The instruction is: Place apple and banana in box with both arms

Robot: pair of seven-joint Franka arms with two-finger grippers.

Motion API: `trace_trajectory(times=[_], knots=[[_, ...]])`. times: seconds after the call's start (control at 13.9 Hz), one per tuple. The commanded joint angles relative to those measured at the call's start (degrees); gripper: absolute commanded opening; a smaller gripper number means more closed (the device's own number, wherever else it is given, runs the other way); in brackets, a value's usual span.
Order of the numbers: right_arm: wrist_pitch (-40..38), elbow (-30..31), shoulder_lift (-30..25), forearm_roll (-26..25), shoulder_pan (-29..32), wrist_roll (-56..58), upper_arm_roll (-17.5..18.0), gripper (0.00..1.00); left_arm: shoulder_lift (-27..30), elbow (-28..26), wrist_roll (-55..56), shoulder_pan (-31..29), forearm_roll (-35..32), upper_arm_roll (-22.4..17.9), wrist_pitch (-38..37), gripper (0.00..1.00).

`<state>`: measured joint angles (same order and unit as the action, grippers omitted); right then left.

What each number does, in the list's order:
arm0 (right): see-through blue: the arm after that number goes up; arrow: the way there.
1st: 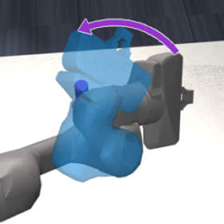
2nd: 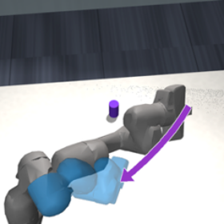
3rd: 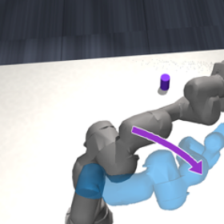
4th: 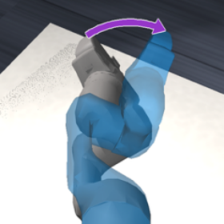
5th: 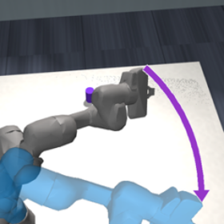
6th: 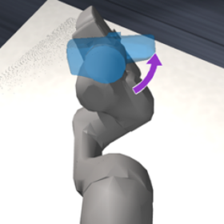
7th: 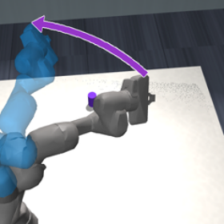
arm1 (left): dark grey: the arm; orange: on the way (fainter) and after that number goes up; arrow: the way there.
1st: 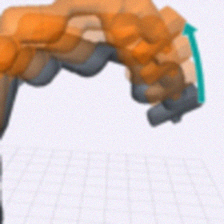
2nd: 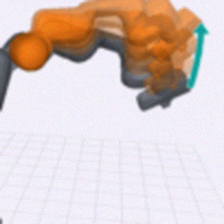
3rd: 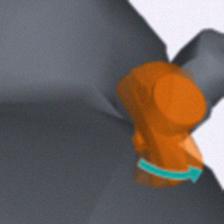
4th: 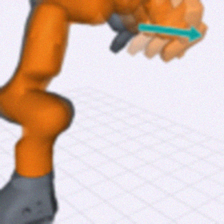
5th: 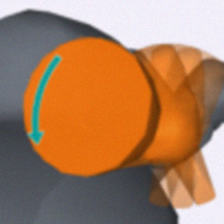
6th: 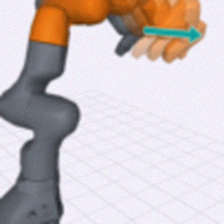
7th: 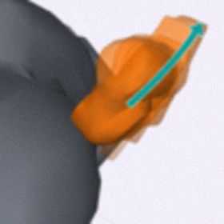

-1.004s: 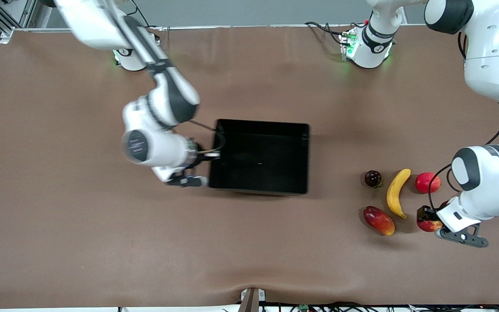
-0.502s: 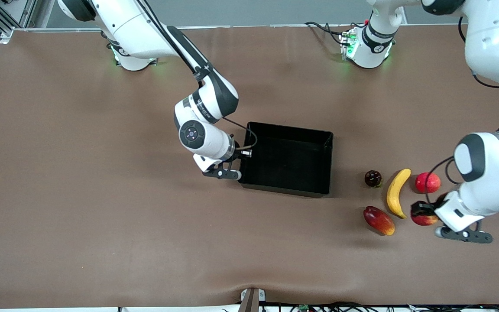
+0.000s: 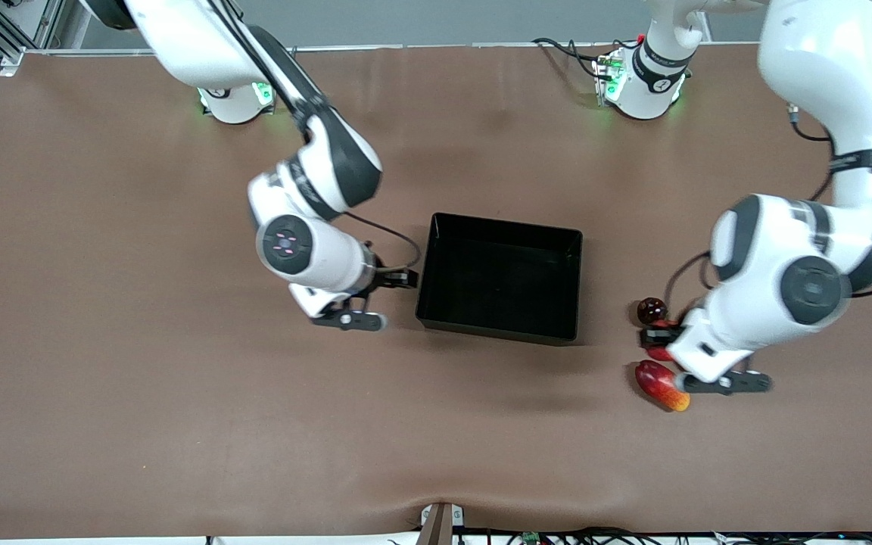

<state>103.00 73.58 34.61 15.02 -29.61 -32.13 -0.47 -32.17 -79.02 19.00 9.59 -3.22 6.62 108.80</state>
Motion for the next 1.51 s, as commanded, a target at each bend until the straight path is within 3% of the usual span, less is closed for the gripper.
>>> trace_trajectory(times=[0.0,0.22,0.36,0.5,0.57,0.65,0.86,1.08,1.29,1.43], knots=[[-10.76,-7.3,-0.5,-2.36,4.71,-0.21,-0.15,1.0,0.8,-2.01,11.63,6.9,-0.73,-0.47,0.18,0.0],[-17.12,-8.81,-5.41,-3.24,10.25,-0.13,-1.99,1.0,0.53,-4.81,22.72,12.89,-1.09,-0.55,3.6,0.0],[-18.35,-7.5,-10.5,-7.97,12.98,0.05,-2.26,1.0,1.4,-8.5,25.02,15.09,-1.09,-0.55,5.36,0.0],[-21.33,-7.05,-13.93,-8.95,16.32,7.29,-2.26,1.0,4.29,-16.04,25.03,15.98,-2.4,-0.29,9.73,0.0],[-22.74,-6.01,-15.87,-11.83,16.86,13.7,-2.43,1.0,6.4,-20.86,25.03,16.16,-3.28,-0.03,13.5,0.0],[-23.45,-3.99,-18.23,-13.95,18.43,17.76,-2.35,1.0,7.9,-25.0,25.03,16.16,-3.38,-0.03,17.02,0.0],[-22.84,0.76,-23.17,-13.71,24.13,23.84,-2.17,1.0,9.58,-33.02,25.03,16.33,-3.38,0.15,23.46,0.0],[-19.96,8.65,-28.87,-13.44,27.14,29.31,-2.26,1.0,9.23,-36.11,24.68,16.33,-3.46,0.68,26.09,0.0],[-9.52,23.66,-37.48,-13.61,27.41,29.32,-2.35,1.0,6.95,-36.73,24.59,16.68,-3.46,0.68,29.61,0.0],[-6.94,26.09,-39.0,-13.62,29.33,30.45,-2.26,1.0,6.07,-36.91,24.59,16.86,-3.46,0.76,31.29,0.0]])
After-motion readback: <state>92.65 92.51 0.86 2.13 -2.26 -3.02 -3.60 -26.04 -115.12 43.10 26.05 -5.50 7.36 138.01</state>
